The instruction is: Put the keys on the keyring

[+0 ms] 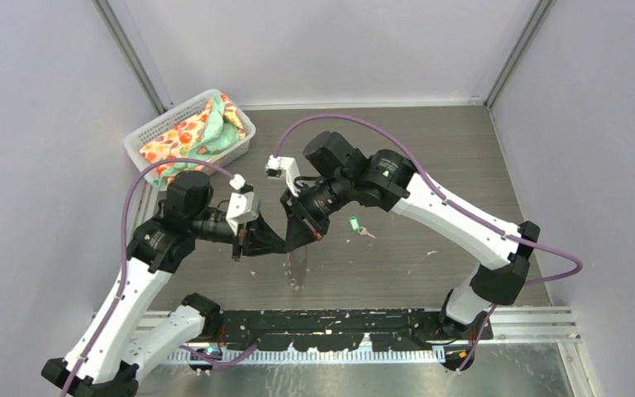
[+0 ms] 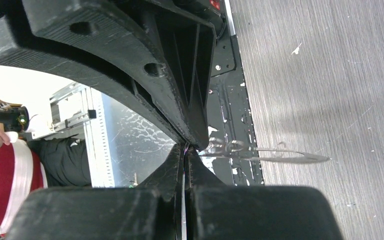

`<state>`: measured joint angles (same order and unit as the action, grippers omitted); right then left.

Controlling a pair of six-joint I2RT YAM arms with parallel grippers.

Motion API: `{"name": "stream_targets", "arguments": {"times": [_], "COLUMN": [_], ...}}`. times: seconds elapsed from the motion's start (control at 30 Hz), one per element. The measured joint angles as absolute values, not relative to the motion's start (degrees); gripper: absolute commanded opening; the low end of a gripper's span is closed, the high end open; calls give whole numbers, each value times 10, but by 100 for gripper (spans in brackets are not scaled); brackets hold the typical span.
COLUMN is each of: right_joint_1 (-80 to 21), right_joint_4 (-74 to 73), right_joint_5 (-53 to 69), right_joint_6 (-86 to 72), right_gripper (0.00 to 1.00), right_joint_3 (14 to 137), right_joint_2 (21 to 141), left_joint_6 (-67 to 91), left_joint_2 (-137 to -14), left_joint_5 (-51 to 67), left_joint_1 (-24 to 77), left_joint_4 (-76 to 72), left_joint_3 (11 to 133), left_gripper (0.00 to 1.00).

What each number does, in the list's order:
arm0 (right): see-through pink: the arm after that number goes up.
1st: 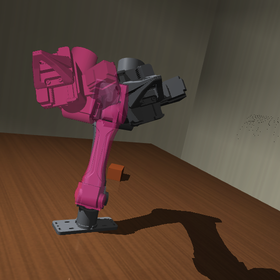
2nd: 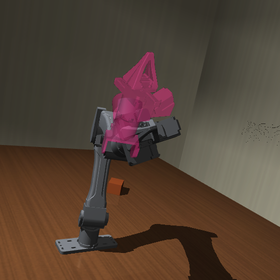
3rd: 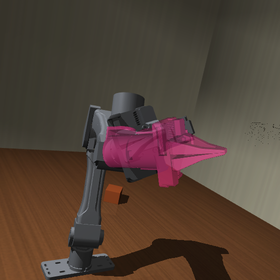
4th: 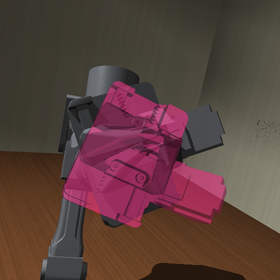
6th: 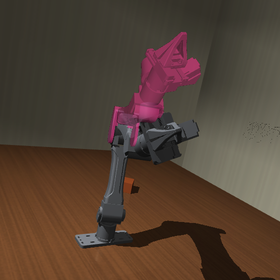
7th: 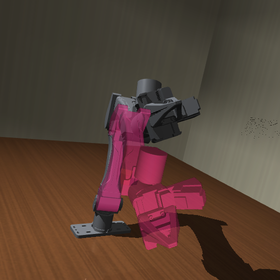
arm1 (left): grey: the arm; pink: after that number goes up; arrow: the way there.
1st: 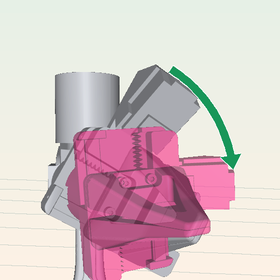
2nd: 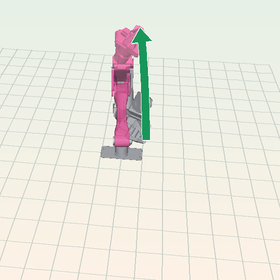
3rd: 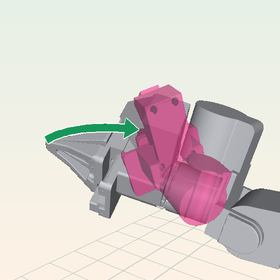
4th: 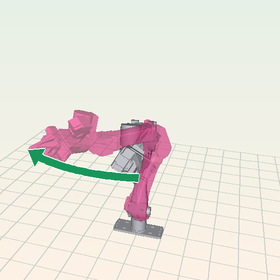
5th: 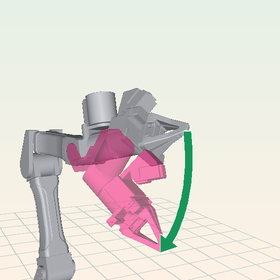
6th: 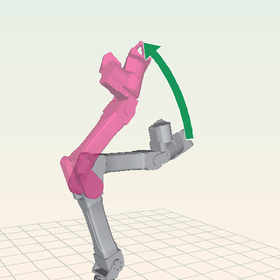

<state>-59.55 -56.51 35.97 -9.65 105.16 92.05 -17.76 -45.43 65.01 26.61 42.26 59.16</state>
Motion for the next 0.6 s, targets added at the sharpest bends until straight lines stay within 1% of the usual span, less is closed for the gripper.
{"name": "stream_targets", "arguments": {"times": [0.07,0.17,0.3,0.37,0.53,0.6], "right_joint_1": [-595,-595,-596,-595,-596,-594], "right_joint_4": [-565,-563,-553,-548,-514,-485], "right_joint_5": [361,361,361,358,321,295], "right_joint_6": [-95,-93,-96,-99,-109,-116], "right_gripper": [3,15,23,25,37,39], "right_joint_3": [1051,1048,1041,1036,1004,982], "right_joint_2": [919,916,914,911,884,860], "left_joint_6": [-171,-169,-161,-142,-57,-8], "left_joint_2": [-457,-458,-454,-450,-444,-442], "left_joint_5": [650,652,645,638,623,625], "left_joint_1": [265,265,265,265,263,259], "left_joint_4": [421,422,413,398,346,313], "left_joint_3": [592,591,583,574,547,530], "left_gripper": [0,0,0,0,0,0]}}
